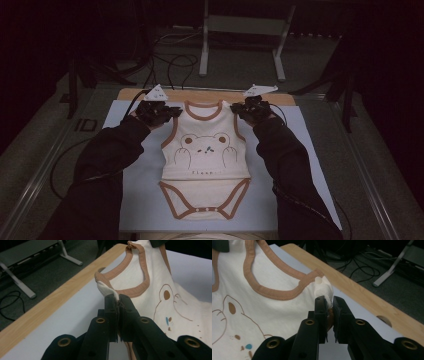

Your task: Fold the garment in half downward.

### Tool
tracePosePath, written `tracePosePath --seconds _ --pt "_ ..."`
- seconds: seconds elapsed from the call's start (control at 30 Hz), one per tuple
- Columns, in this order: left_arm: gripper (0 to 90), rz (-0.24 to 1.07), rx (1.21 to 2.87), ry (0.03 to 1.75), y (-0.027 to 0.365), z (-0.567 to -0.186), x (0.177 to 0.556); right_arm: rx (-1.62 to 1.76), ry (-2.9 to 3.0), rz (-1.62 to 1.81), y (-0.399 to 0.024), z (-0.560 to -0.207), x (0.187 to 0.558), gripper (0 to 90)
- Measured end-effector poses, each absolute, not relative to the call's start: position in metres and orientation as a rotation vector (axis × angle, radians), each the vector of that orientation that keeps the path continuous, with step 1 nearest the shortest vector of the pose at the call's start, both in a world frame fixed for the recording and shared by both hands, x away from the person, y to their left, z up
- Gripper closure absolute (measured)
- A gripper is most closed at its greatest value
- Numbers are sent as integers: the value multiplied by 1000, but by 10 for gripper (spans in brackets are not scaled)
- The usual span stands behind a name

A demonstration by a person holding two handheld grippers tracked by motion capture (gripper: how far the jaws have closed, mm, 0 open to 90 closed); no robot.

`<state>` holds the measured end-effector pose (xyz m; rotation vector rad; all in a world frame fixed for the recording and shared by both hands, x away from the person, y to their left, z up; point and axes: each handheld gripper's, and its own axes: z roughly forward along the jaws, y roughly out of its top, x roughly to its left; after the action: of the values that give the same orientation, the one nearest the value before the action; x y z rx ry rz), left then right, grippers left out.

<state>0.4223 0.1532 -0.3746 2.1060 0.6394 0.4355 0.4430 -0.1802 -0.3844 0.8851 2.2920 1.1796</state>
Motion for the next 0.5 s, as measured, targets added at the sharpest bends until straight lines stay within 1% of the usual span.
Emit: tracePosePath --seconds 0.3,0.5 --pt "873 463 2076 651 156 -367 424 868 2250 1196 -178 -371 445 830" --pt "873 456 2077 640 155 -370 419 865 2255 1202 -179 -373 440 830"
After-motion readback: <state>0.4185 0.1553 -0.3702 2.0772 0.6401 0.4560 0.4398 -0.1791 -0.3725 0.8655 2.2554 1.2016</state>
